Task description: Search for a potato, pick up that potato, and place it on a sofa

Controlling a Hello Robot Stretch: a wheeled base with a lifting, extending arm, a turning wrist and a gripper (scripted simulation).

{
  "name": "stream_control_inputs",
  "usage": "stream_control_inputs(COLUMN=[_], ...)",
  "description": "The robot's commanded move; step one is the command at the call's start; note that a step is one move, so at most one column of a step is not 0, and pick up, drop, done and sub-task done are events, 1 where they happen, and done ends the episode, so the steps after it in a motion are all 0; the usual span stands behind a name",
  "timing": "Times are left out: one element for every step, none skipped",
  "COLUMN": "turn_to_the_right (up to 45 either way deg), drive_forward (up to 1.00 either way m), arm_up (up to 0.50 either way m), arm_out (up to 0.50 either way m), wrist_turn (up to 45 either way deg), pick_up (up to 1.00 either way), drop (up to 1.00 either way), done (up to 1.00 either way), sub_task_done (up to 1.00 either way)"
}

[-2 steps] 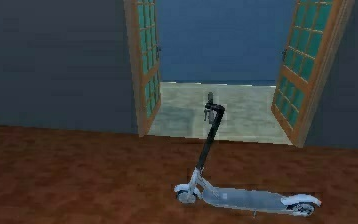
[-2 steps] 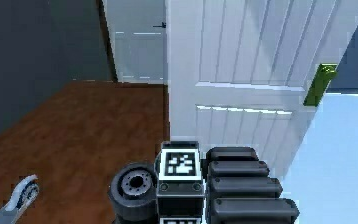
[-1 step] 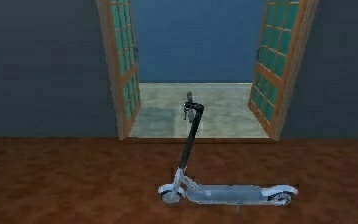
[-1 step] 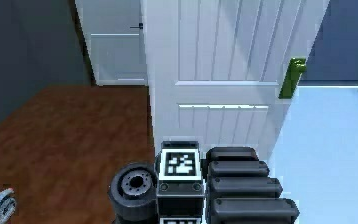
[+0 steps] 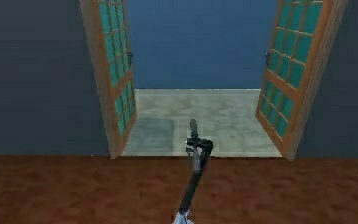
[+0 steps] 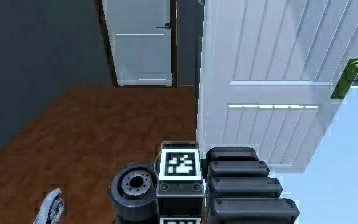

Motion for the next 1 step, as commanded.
stream_control_inputs(turn_to_the_right=[-45.0], drive_forward=[0.0], arm_up=[0.0], arm_out=[0.0], wrist_turn=[0.0], pick_up=[0.0], drop=[0.0], done=[0.0], sub_task_done=[0.0])
